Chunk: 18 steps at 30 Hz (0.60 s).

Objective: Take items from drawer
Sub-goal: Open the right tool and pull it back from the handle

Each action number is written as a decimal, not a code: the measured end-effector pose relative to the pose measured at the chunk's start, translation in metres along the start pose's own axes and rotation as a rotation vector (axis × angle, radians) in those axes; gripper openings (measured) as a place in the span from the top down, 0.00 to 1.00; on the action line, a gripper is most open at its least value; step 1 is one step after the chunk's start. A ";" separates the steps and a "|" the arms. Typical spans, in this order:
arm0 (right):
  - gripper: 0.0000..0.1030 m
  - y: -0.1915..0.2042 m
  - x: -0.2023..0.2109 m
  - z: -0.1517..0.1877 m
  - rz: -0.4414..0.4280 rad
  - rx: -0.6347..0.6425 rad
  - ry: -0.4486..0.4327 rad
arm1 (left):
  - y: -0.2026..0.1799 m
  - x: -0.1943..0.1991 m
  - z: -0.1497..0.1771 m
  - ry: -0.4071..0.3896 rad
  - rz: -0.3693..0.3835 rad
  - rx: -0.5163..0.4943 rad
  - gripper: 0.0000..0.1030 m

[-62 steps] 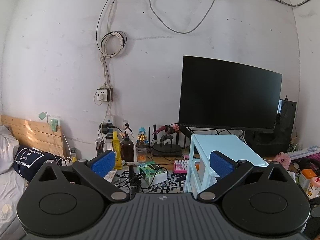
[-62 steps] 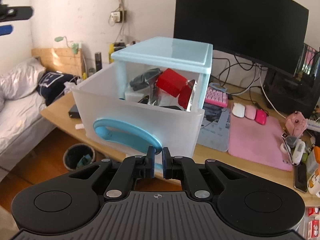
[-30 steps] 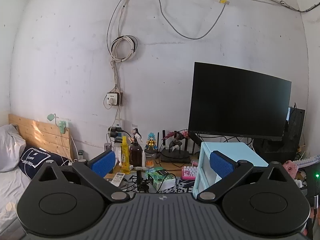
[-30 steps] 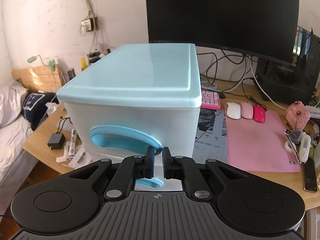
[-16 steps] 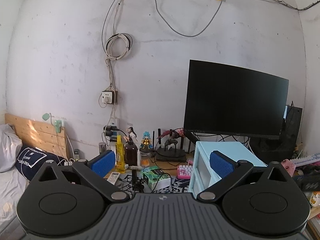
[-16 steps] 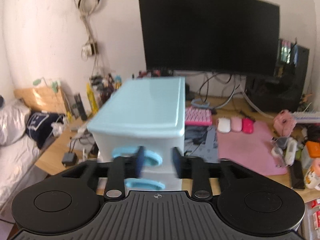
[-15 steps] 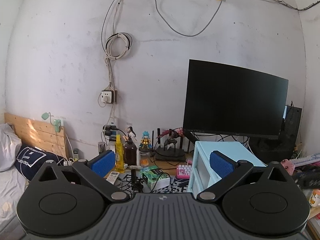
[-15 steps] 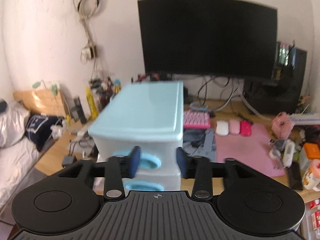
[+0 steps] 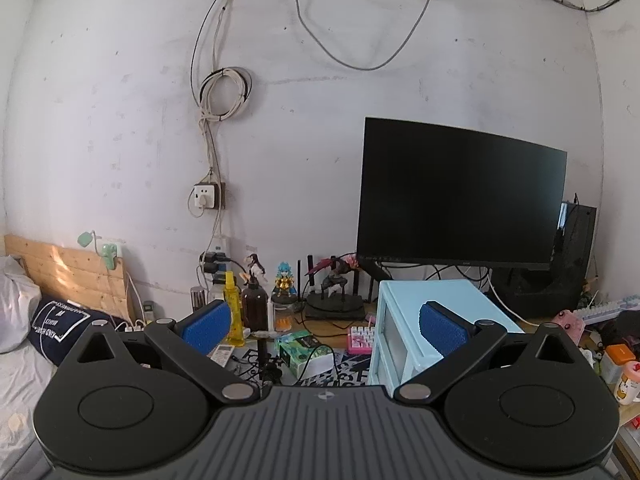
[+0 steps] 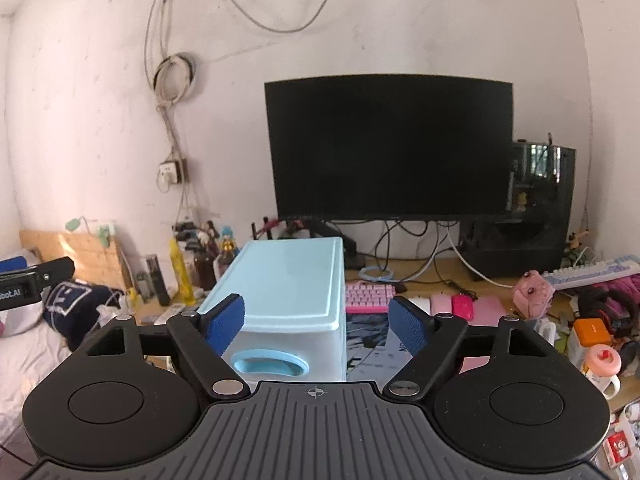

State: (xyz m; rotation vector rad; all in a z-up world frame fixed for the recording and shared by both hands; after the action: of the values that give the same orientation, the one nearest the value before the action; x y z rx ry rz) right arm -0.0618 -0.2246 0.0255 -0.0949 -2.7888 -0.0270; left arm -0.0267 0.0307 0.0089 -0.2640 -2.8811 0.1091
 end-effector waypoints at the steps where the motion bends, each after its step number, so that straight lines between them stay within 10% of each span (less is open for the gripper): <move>1: 0.19 -0.001 0.001 0.003 0.006 -0.010 -0.003 | 0.000 0.000 0.000 0.003 -0.003 0.004 0.00; 5: 0.00 -0.004 0.000 0.015 0.043 -0.043 0.001 | -0.003 0.000 -0.001 -0.006 -0.016 0.010 0.00; 18: 0.00 0.016 0.009 0.022 -0.007 0.006 0.003 | -0.010 0.001 -0.004 -0.004 -0.023 0.004 0.00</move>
State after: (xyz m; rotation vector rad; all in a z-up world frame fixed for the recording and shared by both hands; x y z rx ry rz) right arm -0.0767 -0.2073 0.0076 -0.0836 -2.7863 -0.0198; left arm -0.0280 0.0213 0.0134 -0.2301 -2.8865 0.1117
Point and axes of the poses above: each gripper's, at about its wrist camera, not at the fingertips, and x roughly against the way its jaws point, y to its left, z to its underside, the point moved 5 cm from there along -x, roughly the way its jaws point, and after that the axes turned 14 degrees about z, right-handed, at the moved point
